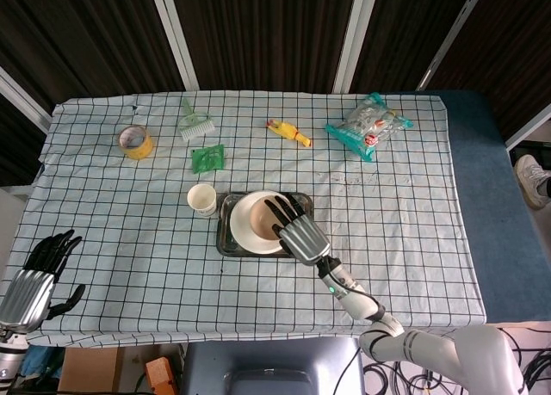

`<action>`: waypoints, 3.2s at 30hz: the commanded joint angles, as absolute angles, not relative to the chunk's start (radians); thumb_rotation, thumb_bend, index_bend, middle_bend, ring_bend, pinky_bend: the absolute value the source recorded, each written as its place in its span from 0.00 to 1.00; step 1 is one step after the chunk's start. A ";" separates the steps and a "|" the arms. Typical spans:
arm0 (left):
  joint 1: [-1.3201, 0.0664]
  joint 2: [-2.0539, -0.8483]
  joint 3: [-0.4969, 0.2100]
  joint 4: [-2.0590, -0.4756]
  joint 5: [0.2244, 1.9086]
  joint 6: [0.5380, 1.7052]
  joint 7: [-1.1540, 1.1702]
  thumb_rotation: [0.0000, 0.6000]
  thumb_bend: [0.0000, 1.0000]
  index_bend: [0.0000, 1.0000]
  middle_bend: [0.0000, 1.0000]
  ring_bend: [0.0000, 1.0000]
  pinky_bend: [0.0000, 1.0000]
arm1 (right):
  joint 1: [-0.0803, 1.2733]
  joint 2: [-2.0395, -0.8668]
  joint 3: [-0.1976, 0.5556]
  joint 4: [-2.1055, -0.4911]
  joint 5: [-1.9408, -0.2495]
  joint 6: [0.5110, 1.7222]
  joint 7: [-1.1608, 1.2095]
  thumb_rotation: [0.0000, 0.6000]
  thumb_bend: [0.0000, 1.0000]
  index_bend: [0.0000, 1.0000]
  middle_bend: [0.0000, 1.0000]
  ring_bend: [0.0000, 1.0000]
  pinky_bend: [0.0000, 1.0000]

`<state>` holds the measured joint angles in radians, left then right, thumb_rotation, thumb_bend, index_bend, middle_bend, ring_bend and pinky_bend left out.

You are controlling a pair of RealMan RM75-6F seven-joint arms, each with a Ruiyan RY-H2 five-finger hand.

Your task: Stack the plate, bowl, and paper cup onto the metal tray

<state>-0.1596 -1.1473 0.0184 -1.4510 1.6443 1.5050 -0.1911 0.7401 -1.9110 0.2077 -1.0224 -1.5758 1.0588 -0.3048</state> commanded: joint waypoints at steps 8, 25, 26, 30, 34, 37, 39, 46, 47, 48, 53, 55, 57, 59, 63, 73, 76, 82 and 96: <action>-0.161 -1.147 0.018 -1.452 1.643 1.503 -0.190 1.00 0.37 0.00 0.00 0.00 0.07 | 0.795 -1.983 0.220 -0.940 -1.530 1.039 -0.304 1.00 0.48 0.65 0.05 0.00 0.00; -0.162 -1.146 0.019 -1.452 1.642 1.499 -0.189 1.00 0.37 0.00 0.00 0.00 0.07 | 0.812 -1.991 0.208 -0.922 -1.483 1.033 -0.342 1.00 0.48 0.51 0.05 0.00 0.00; -0.163 -1.146 0.018 -1.452 1.643 1.499 -0.188 1.00 0.37 0.00 0.00 0.00 0.07 | 0.812 -1.991 0.208 -0.923 -1.480 1.034 -0.345 1.00 0.48 0.49 0.05 0.00 0.00; -0.162 -1.146 0.019 -1.453 1.644 1.501 -0.189 1.00 0.37 0.00 0.00 0.00 0.07 | 0.811 -1.996 0.210 -0.926 -1.472 1.048 -0.348 1.00 0.41 0.44 0.05 0.00 0.00; -0.161 -1.146 0.019 -1.453 1.645 1.503 -0.190 1.00 0.37 0.00 0.00 0.00 0.07 | 0.810 -1.994 0.206 -0.934 -1.472 1.061 -0.349 1.00 0.34 0.38 0.05 0.00 0.00; -0.161 -1.146 0.019 -1.452 1.645 1.505 -0.191 1.00 0.37 0.00 0.00 0.00 0.07 | 0.799 -1.980 0.200 -0.963 -1.478 1.087 -0.345 1.00 0.31 0.34 0.04 0.00 0.00; -0.160 -1.145 0.019 -1.452 1.646 1.506 -0.191 1.00 0.37 0.00 0.00 0.00 0.07 | 0.784 -1.955 0.193 -1.007 -1.483 1.107 -0.344 1.00 0.30 0.31 0.03 0.00 0.00; -0.161 -1.147 0.019 -1.448 1.646 1.504 -0.180 1.00 0.40 0.00 0.00 0.00 0.07 | 0.630 -1.744 0.120 -1.328 -1.462 1.220 -0.464 1.00 0.26 0.12 0.00 0.00 0.00; -0.164 -1.151 0.018 -1.446 1.646 1.501 -0.181 1.00 0.42 0.00 0.00 0.00 0.07 | 0.586 -1.685 0.092 -1.412 -1.461 1.257 -0.502 1.00 0.26 0.09 0.00 0.00 0.00; -0.167 -1.154 0.018 -1.443 1.648 1.497 -0.184 1.00 0.43 0.00 0.00 0.00 0.07 | 0.552 -1.640 0.067 -1.473 -1.470 1.293 -0.521 1.00 0.26 0.07 0.00 0.00 0.00; -0.197 -1.183 0.010 -1.410 1.661 1.474 -0.218 1.00 0.43 0.00 0.00 0.00 0.07 | 0.373 -1.446 -0.094 -1.629 -1.615 1.521 -0.494 1.00 0.26 0.07 0.00 0.00 0.00; -0.217 -1.208 -0.006 -1.390 1.656 1.460 -0.216 1.00 0.43 0.00 0.00 0.00 0.07 | 0.304 -1.397 -0.146 -1.619 -1.668 1.610 -0.469 1.00 0.26 0.08 0.00 0.00 0.00; -0.247 -1.235 -0.025 -1.376 1.651 1.436 -0.207 1.00 0.43 0.02 0.00 0.00 0.07 | 0.243 -1.365 -0.176 -1.599 -1.690 1.679 -0.441 1.00 0.26 0.09 0.00 0.00 0.00; -0.280 -1.259 -0.043 -1.365 1.646 1.405 -0.197 1.00 0.43 0.03 0.00 0.00 0.07 | 0.205 -1.350 -0.187 -1.583 -1.695 1.718 -0.400 1.00 0.26 0.09 0.00 0.00 0.00; -0.364 -1.311 -0.088 -1.352 1.629 1.325 -0.156 1.00 0.43 0.10 0.00 0.00 0.07 | 0.153 -1.336 -0.174 -1.543 -1.681 1.759 -0.309 1.00 0.26 0.10 0.00 0.00 0.00; -0.552 -1.464 -0.209 -1.283 1.480 1.119 -0.037 1.00 0.43 0.32 0.00 0.00 0.06 | 0.131 -1.313 -0.114 -1.532 -1.654 1.728 -0.184 1.00 0.26 0.11 0.00 0.00 0.00; -0.594 -1.526 -0.225 -1.223 1.449 1.081 -0.038 1.00 0.43 0.33 0.00 0.00 0.06 | 0.126 -1.303 -0.103 -1.536 -1.652 1.716 -0.171 1.00 0.26 0.11 0.00 0.00 0.00; -0.656 -1.628 -0.226 -1.117 1.424 1.035 -0.040 1.00 0.39 0.36 0.00 0.00 0.05 | 0.114 -1.294 -0.089 -1.538 -1.663 1.704 -0.158 1.00 0.26 0.11 0.00 0.00 0.00; -0.731 -1.832 -0.218 -0.789 1.422 1.065 -0.064 1.00 0.38 0.43 0.04 0.00 0.05 | 0.092 -1.263 -0.069 -1.567 -1.661 1.653 -0.145 1.00 0.26 0.09 0.00 0.00 0.00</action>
<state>-0.7143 -1.7986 -0.2226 -0.8369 1.4193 1.0631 -0.0456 0.0926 -1.2641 -0.0701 -1.5665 -1.6616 1.6538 -0.1448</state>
